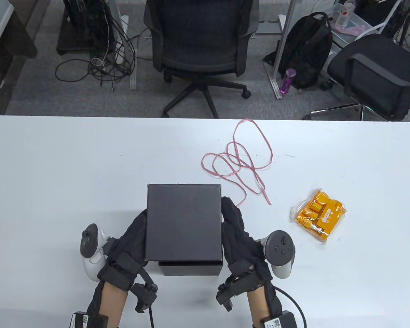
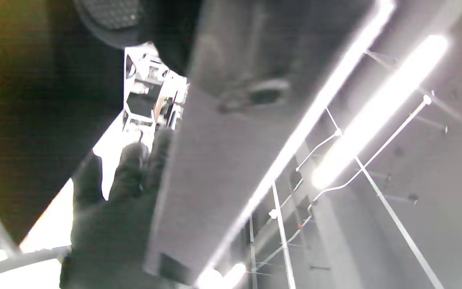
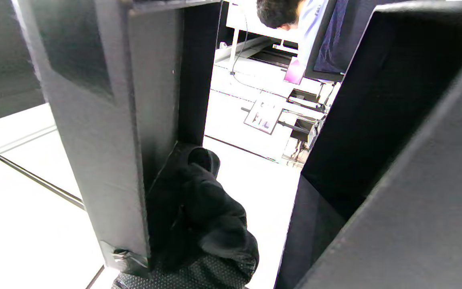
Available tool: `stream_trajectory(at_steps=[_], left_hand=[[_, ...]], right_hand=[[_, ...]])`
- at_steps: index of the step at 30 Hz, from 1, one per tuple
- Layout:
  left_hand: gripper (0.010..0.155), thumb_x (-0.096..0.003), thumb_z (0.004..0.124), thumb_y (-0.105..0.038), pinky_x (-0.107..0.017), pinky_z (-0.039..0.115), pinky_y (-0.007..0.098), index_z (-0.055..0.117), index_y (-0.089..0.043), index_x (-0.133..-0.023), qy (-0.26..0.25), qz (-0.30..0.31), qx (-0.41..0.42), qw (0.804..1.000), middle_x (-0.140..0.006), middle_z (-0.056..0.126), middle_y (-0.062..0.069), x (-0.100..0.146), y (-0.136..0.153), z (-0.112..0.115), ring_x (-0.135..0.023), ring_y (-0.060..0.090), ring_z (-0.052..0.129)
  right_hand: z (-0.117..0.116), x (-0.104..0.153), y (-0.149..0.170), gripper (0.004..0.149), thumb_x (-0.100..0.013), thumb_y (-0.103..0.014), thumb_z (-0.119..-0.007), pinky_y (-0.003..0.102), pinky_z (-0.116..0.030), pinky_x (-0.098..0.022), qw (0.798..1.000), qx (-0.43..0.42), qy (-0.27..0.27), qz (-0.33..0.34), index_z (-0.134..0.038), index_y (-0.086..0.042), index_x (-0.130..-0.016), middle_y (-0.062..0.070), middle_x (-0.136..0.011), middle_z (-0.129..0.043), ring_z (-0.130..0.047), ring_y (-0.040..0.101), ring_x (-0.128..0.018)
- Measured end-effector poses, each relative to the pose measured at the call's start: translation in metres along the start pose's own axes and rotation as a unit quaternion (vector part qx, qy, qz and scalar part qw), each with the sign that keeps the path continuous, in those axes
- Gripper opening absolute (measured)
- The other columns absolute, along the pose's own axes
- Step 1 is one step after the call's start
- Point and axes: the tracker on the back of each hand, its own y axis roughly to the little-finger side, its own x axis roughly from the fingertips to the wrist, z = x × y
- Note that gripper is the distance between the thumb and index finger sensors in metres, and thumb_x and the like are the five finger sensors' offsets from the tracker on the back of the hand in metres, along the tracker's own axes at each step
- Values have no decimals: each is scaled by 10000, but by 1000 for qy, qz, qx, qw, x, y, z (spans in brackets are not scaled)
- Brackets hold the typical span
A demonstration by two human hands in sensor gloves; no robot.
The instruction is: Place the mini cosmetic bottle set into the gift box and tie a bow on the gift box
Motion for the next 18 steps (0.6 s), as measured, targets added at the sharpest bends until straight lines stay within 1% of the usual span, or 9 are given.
stream_trajectory(at_steps=[1,2,3,5,6,8,11,15,18], left_hand=[[614,-638,474,-501,-472,853,351,535,-124,-1118,7,-8,46,999,-827,829,-43,-1,5,-1,-599,215,951],[596,-638,497,-485,-467,854,345,543,-125,-1111,17,-13,82,996,-824,829,-47,-2,7,-1,-597,213,951],[580,-640,508,-471,-464,854,339,547,-127,-1106,37,-22,128,991,-821,826,-52,-4,11,-1,-593,205,951],[555,-647,504,-454,-470,854,317,524,-142,-1105,65,-26,163,984,-832,805,-67,-5,15,-1,-601,182,943],[548,-648,498,-449,-466,858,303,521,-144,-1103,65,-25,164,984,-832,800,-74,-5,16,-1,-597,168,945],[537,-641,501,-435,-443,872,277,541,-145,-1090,49,-29,157,986,-818,807,-85,-5,17,-1,-569,143,955],[521,-634,499,-417,-415,877,253,544,-156,-1082,56,-25,170,983,-811,806,-83,-5,17,0,-530,122,953],[502,-614,517,-396,-360,897,220,576,-175,-1062,41,7,164,986,-786,825,-80,-5,12,0,-464,99,956],[491,-609,521,-398,-359,907,212,591,-201,-1054,37,37,145,988,-784,837,-95,-3,7,1,-464,94,963]], right_hand=[[0,0,0,583,-648,-356,-367,857,-273,-565,1000,-1,3,2,-163,-207,-1174,425,-1129,-114,-32,681,-874],[1,0,0,582,-649,-355,-373,857,-276,-565,1000,0,6,5,-174,-208,-1175,425,-1130,-123,-39,680,-877],[1,0,1,582,-648,-356,-377,856,-282,-566,1000,4,12,11,-183,-207,-1177,423,-1132,-133,-50,679,-881],[0,0,0,582,-648,-356,-380,855,-294,-565,1000,7,15,13,-194,-201,-1178,426,-1132,-150,-67,681,-884],[0,0,1,583,-649,-356,-379,855,-293,-565,1000,2,12,13,-190,-202,-1178,425,-1133,-151,-69,680,-886],[0,0,1,582,-649,-356,-381,855,-296,-565,1000,-9,13,14,-191,-202,-1178,425,-1134,-156,-74,681,-888],[0,0,2,582,-649,-355,-387,855,-302,-568,1000,-11,14,16,-200,-202,-1179,425,-1136,-168,-88,681,-894],[-1,-1,1,582,-651,-353,-397,855,-322,-567,1000,-4,14,16,-216,-196,-1182,433,-1141,-219,-139,693,-903],[-1,0,1,589,-651,-351,-394,854,-333,-565,1000,-9,18,21,-218,-176,-1185,439,-1140,-248,-171,697,-908]])
